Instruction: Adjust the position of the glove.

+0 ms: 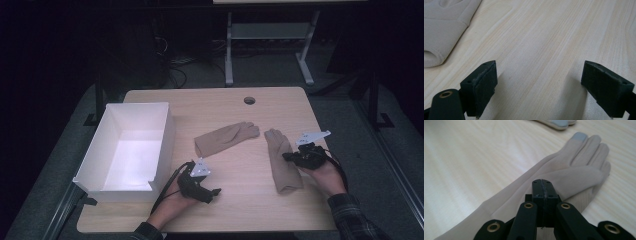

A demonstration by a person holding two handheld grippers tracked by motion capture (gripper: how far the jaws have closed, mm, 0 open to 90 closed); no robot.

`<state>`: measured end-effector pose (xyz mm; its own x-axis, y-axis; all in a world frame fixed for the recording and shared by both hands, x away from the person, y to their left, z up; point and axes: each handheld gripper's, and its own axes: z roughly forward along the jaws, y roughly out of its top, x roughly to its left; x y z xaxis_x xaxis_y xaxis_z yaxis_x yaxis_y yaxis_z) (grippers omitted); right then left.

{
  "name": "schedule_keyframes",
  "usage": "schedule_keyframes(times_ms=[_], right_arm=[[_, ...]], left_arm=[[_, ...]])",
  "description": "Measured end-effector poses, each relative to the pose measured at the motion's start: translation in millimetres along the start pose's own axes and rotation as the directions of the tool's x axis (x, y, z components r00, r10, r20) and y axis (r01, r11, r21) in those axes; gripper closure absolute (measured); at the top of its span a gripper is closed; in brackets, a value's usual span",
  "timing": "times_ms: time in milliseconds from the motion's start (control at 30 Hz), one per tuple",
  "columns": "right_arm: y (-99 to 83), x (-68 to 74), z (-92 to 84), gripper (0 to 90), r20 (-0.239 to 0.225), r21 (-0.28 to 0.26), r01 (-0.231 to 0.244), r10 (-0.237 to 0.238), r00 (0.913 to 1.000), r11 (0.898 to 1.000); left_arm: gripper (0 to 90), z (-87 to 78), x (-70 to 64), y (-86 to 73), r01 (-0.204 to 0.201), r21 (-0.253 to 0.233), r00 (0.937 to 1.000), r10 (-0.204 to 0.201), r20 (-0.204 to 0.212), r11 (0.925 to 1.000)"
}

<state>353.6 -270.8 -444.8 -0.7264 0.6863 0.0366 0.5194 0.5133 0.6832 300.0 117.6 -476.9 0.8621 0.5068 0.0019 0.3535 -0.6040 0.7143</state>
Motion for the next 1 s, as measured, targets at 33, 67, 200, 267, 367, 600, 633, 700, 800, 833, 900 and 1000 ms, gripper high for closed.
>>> schedule_keyframes(times_ms=[33,67,200,267,367,600,633,700,800,833,900,1000], right_arm=[[0.7,-2.2,3.0,89.8,-0.001,0.009,-0.003,0.003,1.0,1.0],[1.2,-3.6,6.0,89.8,0.007,0.021,0.002,-0.002,1.0,1.0],[0.3,-6.8,19.5,89.9,0.007,0.067,0.021,-0.022,0.9997,0.998],[0.6,-6.1,19.3,90.0,0.01,0.071,0.026,-0.027,0.9996,0.997],[0.8,-0.6,19.7,90.0,0.004,0.08,0.047,-0.047,0.9989,0.996],[1.4,20.6,23.5,90.0,-0.045,0.095,0.092,-0.088,0.9951,0.991],[1.4,20.6,23.5,90.0,-0.045,0.095,0.092,-0.088,0.9951,0.991],[1.2,25.1,23.4,90.0,-0.058,0.096,0.099,-0.093,0.9939,0.99],[-0.8,28.6,22.6,90.0,-0.082,0.091,0.094,-0.087,0.9928,0.991],[-1.3,30.3,22.4,90.0,-0.091,0.088,0.101,-0.092,0.9916,0.991],[-1.8,35.4,21.6,90.0,-0.107,0.092,0.102,-0.092,0.99,0.991],[-1.9,40.6,21.5,90.0,-0.119,0.094,0.113,-0.101,0.9878,0.989]], left_arm=[[12.9,0.0,0.0,0.0,0.0,0.0,1.0,0.0,0.0,1.0],[12.9,0.0,0.0,0.0,0.0,0.0,1.0,0.0,0.0,1.0],[12.9,0.1,0.0,-0.1,0.0,-0.001,1.0,0.0,0.0,1.0],[12.9,0.1,0.0,-0.1,0.0,-0.001,1.0,0.0,0.0,1.0],[12.9,0.1,-0.1,-0.1,0.001,-0.002,1.0,-0.001,0.0,1.0],[12.9,0.0,-0.1,-0.1,0.001,0.0,1.0,-0.001,-0.001,1.0],[12.9,0.0,-0.2,-0.1,0.002,-0.001,1.0,-0.002,-0.001,1.0],[12.9,0.0,-0.2,-0.2,0.002,-0.001,1.0,-0.002,-0.001,1.0],[13.0,0.0,-0.3,-0.2,0.003,-0.001,1.0,-0.003,-0.001,1.0],[12.9,0.0,-0.3,-0.2,0.003,-0.001,1.0,-0.003,-0.001,1.0],[12.9,0.2,-0.4,-0.3,0.003,-0.004,1.0,-0.003,-0.002,1.0],[12.9,0.2,-0.6,-0.4,0.005,-0.006,1.0,-0.005,-0.002,1.0]])
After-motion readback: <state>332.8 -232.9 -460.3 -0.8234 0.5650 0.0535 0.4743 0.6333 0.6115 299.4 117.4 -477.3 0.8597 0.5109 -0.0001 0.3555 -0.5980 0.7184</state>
